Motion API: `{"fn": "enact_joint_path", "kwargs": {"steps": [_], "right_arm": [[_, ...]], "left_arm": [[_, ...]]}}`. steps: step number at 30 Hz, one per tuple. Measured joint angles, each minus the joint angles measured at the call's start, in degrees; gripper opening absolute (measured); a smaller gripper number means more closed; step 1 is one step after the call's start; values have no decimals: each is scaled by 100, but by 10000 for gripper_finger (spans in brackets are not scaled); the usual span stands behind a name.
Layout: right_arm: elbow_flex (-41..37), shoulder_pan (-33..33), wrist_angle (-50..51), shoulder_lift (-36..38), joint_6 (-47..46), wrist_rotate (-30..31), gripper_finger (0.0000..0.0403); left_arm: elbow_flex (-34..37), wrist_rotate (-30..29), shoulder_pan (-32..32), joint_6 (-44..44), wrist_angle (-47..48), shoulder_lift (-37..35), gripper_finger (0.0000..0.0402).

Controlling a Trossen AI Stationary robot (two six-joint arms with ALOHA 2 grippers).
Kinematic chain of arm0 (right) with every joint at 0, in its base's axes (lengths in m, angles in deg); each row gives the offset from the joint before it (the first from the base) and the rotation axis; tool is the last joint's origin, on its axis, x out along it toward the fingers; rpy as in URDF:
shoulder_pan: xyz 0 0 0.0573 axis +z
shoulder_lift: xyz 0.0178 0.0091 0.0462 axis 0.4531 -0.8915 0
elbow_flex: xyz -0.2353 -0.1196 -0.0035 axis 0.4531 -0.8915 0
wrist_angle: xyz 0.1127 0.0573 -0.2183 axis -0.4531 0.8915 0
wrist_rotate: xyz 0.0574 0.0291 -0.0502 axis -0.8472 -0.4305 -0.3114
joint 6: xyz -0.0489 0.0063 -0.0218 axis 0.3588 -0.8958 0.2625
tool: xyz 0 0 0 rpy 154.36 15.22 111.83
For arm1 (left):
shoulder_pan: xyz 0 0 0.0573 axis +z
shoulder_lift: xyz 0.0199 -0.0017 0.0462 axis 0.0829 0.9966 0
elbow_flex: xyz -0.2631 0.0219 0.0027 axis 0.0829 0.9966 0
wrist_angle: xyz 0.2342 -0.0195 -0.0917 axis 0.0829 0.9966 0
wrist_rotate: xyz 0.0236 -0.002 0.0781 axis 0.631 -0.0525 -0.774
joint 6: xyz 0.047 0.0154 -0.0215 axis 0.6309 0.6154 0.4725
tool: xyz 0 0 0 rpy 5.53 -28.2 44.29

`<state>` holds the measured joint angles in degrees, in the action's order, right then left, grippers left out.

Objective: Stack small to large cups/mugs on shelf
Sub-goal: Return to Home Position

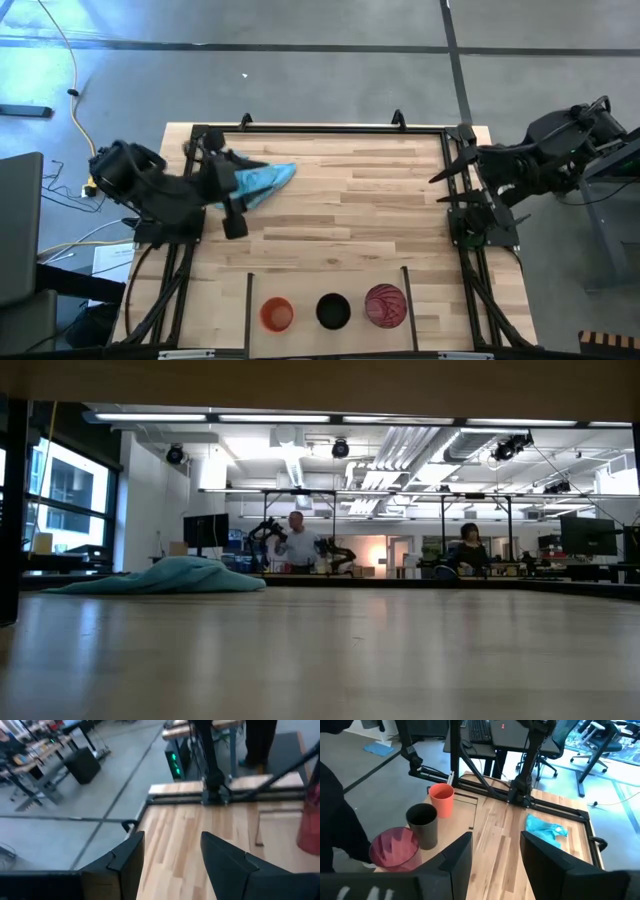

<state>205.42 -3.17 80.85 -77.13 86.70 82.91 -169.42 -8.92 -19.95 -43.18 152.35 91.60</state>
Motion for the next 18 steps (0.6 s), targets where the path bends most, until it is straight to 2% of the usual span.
{"fn": "enact_joint_path", "kwargs": {"steps": [11, 18], "right_arm": [[0, 0, -92, 0, 242, 455, 158], [0, -2, -403, 197, 651, 462, 158]], "left_arm": [[-2, -177, 0, 574, -437, -724, 184], [-2, -164, -2, 723, -458, -1100, 184]]}}
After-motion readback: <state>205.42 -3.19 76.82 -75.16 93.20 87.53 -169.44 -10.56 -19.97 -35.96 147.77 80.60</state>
